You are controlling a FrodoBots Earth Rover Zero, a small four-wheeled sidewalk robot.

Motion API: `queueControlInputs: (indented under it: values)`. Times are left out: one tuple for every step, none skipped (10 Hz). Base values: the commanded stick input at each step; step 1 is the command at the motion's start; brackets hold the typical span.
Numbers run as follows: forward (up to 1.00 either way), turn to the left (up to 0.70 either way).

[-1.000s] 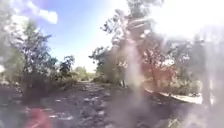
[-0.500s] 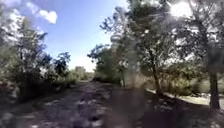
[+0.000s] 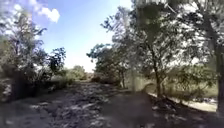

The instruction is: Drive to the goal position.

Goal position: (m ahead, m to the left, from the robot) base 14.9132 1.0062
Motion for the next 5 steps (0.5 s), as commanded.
queueControlInputs:
  values:
    - [0.70,0.01]
    - [0.70,0.00]
    - [0.70,0.00]
    - [0.70,0.00]
    - [0.70,0.14]
